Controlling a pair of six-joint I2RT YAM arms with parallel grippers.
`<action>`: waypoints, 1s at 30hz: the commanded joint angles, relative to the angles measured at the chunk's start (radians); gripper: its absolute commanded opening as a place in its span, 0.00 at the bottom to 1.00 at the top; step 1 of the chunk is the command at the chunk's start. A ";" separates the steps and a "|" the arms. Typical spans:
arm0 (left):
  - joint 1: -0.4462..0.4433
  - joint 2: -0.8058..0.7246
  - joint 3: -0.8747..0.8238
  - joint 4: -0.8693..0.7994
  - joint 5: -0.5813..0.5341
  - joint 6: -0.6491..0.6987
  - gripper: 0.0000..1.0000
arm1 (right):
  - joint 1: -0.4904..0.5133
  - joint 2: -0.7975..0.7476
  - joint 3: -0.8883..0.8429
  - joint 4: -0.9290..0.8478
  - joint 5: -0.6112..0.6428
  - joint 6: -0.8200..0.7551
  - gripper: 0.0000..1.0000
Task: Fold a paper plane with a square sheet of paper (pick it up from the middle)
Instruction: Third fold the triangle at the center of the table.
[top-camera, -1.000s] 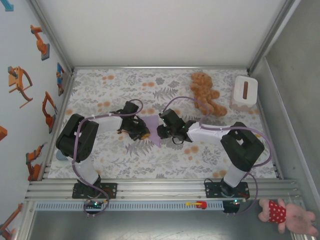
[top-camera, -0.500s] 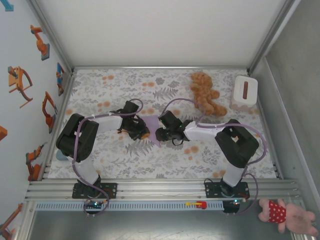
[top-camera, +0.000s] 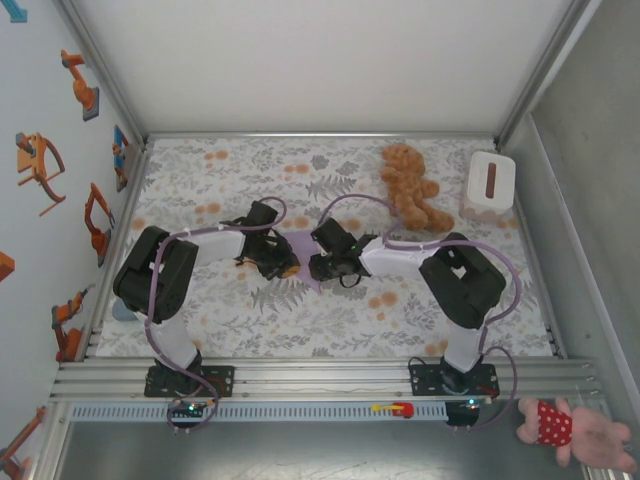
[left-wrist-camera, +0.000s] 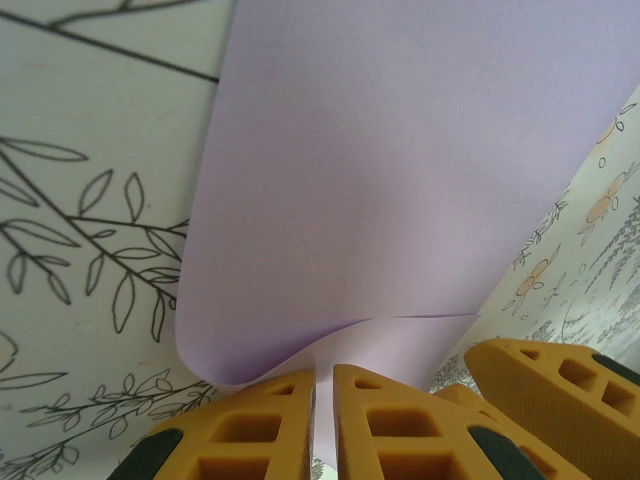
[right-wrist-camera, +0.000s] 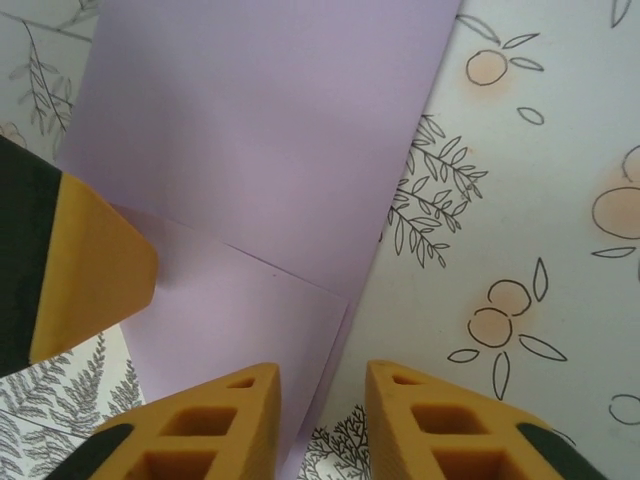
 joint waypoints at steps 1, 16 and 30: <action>0.003 0.034 0.018 -0.031 -0.014 0.022 0.13 | -0.002 -0.105 -0.054 0.040 0.043 -0.002 0.24; 0.003 0.041 0.024 -0.048 -0.014 0.025 0.13 | 0.002 -0.011 -0.037 0.165 -0.286 -0.026 0.05; 0.003 0.047 0.044 -0.069 -0.015 0.033 0.13 | 0.002 0.033 -0.026 0.129 -0.264 -0.031 0.04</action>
